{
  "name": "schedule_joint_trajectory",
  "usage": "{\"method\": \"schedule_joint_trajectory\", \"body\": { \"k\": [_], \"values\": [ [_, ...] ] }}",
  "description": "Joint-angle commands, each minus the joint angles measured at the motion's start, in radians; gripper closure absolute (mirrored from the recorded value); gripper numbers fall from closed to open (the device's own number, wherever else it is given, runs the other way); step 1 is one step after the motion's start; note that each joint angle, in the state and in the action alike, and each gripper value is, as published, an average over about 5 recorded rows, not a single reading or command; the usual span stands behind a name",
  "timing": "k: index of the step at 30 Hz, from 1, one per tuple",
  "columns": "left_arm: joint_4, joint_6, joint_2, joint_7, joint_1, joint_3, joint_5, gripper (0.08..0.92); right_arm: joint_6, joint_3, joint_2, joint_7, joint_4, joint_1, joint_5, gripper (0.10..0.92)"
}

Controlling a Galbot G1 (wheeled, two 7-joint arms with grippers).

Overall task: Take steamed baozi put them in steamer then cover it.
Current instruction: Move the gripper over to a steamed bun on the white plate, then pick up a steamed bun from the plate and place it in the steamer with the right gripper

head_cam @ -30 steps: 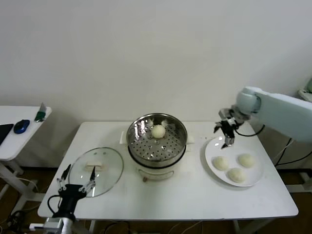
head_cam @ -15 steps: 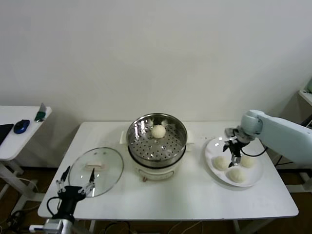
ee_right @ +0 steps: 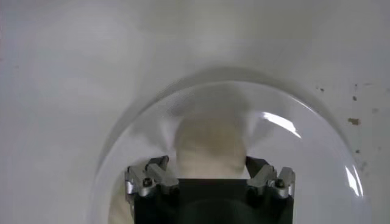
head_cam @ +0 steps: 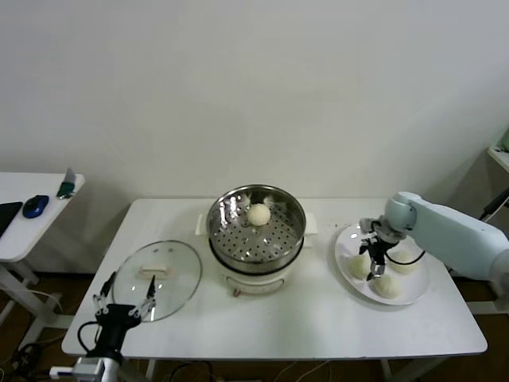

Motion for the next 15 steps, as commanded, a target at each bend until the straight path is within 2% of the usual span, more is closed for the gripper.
{"method": "schedule_joint_trajectory", "body": {
  "k": [1, 10, 15],
  "values": [
    [0.000, -0.001, 0.001, 0.000, 0.002, 0.000, 0.001, 0.177, 0.004, 0.036, 0.022, 0.001, -0.036, -0.037, -0.026, 0.206],
    [-0.005, -0.001, 0.001, 0.001, 0.006, 0.000, 0.002, 0.177, 0.009, 0.048, 0.025, -0.003, -0.051, -0.033, -0.021, 0.306],
    [-0.007, -0.001, 0.000, 0.001, 0.008, 0.000, 0.002, 0.177, 0.005, 0.043, 0.018, -0.005, -0.048, -0.014, 0.006, 0.328]
  ]
}}
